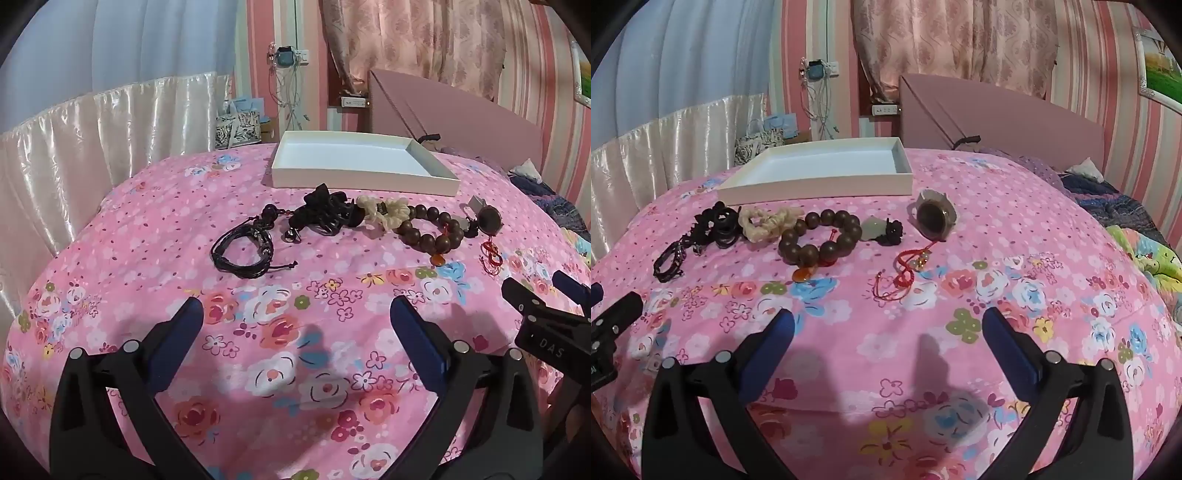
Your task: Organize jewelry
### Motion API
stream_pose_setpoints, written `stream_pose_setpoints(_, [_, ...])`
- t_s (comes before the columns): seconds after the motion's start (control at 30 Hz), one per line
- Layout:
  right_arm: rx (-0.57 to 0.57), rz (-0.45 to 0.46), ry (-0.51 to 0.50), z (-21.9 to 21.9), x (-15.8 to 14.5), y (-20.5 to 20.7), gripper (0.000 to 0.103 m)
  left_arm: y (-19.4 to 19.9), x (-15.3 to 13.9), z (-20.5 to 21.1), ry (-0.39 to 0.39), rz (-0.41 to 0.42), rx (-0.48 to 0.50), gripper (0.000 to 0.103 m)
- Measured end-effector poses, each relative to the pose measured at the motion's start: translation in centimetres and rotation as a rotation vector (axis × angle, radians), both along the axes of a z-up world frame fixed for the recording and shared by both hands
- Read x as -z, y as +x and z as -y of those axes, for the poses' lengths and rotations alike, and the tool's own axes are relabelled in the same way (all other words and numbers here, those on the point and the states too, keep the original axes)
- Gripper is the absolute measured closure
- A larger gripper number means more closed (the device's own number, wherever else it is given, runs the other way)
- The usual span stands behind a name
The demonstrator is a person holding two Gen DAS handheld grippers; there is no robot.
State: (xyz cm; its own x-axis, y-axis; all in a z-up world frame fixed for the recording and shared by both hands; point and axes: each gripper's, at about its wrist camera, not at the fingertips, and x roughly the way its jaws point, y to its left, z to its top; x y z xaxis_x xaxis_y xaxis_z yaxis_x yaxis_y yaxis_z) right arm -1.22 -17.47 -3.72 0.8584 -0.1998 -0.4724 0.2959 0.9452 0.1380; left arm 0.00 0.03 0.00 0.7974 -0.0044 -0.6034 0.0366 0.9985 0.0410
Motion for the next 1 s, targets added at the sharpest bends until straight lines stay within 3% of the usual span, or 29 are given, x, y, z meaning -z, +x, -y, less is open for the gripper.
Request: stream_pose_setpoints(1.0, [0.04, 0.022, -0.074, 0.1, -0.6, -0.3, 0.002, 0.0, -0.1, 0.0, -0.007, -0.009, 0.006, 0.003])
